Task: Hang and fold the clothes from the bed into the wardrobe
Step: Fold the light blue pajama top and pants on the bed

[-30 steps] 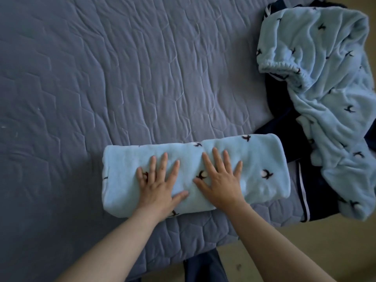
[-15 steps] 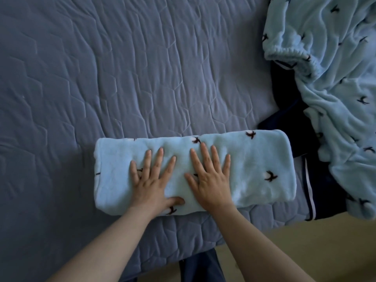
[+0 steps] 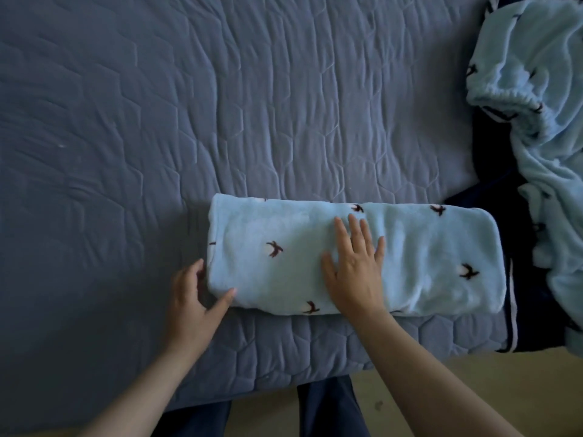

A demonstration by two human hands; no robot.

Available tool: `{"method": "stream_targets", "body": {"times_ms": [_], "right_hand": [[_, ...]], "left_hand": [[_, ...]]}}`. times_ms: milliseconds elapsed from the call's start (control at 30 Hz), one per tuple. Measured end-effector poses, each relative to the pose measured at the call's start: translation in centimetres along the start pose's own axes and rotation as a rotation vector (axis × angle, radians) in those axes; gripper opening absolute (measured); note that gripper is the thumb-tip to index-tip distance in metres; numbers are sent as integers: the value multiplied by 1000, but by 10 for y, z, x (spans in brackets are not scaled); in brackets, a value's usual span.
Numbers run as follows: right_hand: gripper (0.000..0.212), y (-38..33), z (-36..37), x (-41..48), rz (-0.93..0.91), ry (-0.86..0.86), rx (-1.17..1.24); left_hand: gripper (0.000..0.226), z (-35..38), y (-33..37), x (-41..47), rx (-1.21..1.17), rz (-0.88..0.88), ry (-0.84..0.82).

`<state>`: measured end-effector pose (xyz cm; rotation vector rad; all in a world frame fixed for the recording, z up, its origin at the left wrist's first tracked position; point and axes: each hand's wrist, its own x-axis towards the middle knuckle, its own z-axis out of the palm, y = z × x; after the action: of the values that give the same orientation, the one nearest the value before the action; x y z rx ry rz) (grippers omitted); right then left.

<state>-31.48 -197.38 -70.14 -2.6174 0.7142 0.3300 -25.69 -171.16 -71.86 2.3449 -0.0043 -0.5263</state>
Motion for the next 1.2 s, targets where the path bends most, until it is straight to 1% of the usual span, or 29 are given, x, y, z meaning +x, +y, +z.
{"method": "stream_targets", "body": {"times_ms": [67,100,167,200,233,333,433,467,567,600,633,733,800,833,867,900,967,1000,1033,1067,1100,1200], "right_hand": [[63,-22,2,-12,-30,-35,32],[64,-31,4,-17,-22,-53,44],[66,-43,9,-21,13,-63,53],[66,-47,11,-21,25,-59,51],[67,-50,13,-21,31,-52,52],[67,-55,17,-22,19,-38,55],[66,-50,16,-23,-3,-42,24],[66,-46,15,-23,-6,-52,9],[66,-40,18,-22,-35,-115,-76],[66,-40,20,-21,-47,-127,-97],[66,-39,21,-20,-53,-133,-108],[67,-31,25,-20,-76,-142,-199],[68,-22,27,-22,-93,-153,-295],[69,-18,27,-23,-72,-149,-308],[71,-15,26,-23,-34,-144,-299],[73,-12,26,-23,1,-146,-283],[75,-10,26,-24,7,-167,-259],[75,-10,24,-24,-5,-172,-240],[74,-10,22,-23,-5,-163,-212],[73,-11,18,-21,5,-138,-185],[71,-11,13,-18,19,-109,-168],[67,-8,2,-7,15,-70,-169]], "left_hand": [[52,-7,-5,-2,-209,-150,-124],[47,-10,-6,-2,-265,-184,-202],[38,-10,-4,3,-288,-199,-324],[34,-11,1,6,-282,-187,-342],[32,-12,9,7,-263,-159,-337],[35,-20,30,9,-268,34,-286],[25,-31,36,2,-288,102,-329],[22,-33,34,2,-232,127,-349],[25,-41,19,10,-5,226,-369],[26,-43,13,15,36,217,-371],[29,-43,7,20,60,164,-379],[38,-36,-16,31,154,-136,-374],[28,-31,-27,33,245,-280,-313],[20,-31,-27,34,294,-299,-263],[14,-32,-23,33,344,-255,-197],[10,-33,-16,32,376,-140,-123],[7,-34,5,24,326,216,12],[8,-34,18,19,277,374,61],[12,-32,32,16,233,490,77],[14,-29,47,14,201,556,73],[15,-24,63,14,184,586,53],[21,5,102,18,211,636,-73]]}}
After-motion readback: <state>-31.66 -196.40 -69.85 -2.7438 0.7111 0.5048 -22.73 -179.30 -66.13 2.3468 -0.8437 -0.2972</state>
